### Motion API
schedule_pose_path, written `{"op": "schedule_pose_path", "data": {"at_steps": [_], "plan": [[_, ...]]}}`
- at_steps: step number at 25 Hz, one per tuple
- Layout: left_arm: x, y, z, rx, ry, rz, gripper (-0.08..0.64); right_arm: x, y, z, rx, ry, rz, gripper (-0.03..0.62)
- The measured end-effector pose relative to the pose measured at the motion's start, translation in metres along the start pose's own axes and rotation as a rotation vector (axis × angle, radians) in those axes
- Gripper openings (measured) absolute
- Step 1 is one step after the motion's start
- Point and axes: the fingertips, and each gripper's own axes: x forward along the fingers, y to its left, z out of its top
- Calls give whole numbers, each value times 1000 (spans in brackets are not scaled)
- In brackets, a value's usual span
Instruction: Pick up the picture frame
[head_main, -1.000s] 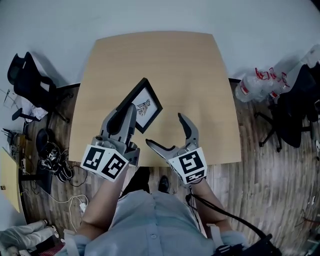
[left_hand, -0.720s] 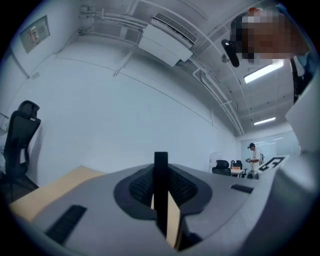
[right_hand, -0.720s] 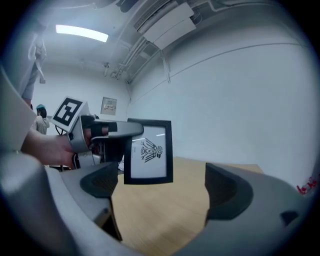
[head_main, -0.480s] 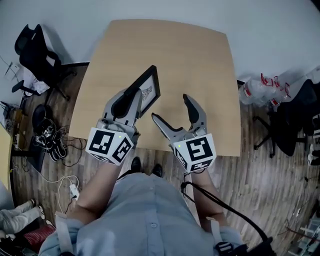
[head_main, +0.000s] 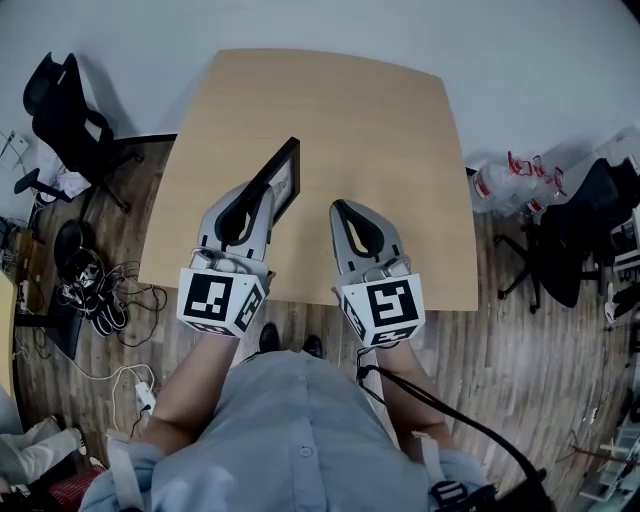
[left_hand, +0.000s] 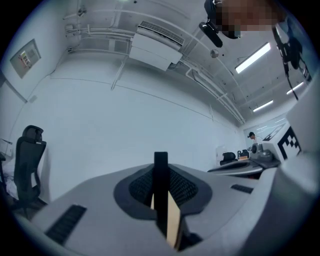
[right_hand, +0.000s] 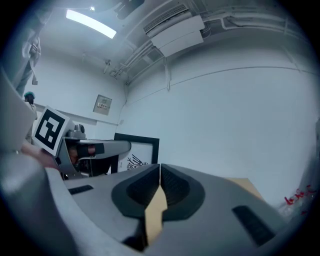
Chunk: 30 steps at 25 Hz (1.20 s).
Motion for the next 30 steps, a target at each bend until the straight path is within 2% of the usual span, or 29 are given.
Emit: {"op": "schedule_pose_path", "data": {"at_steps": [14, 30], "plan": [[-1, -1, 0, 20, 7, -26, 52, -9, -5, 16, -6, -42, -59, 2], [-8, -6, 4, 32, 9, -22, 52, -17, -4, 19, -4, -63, -64, 2]]}}
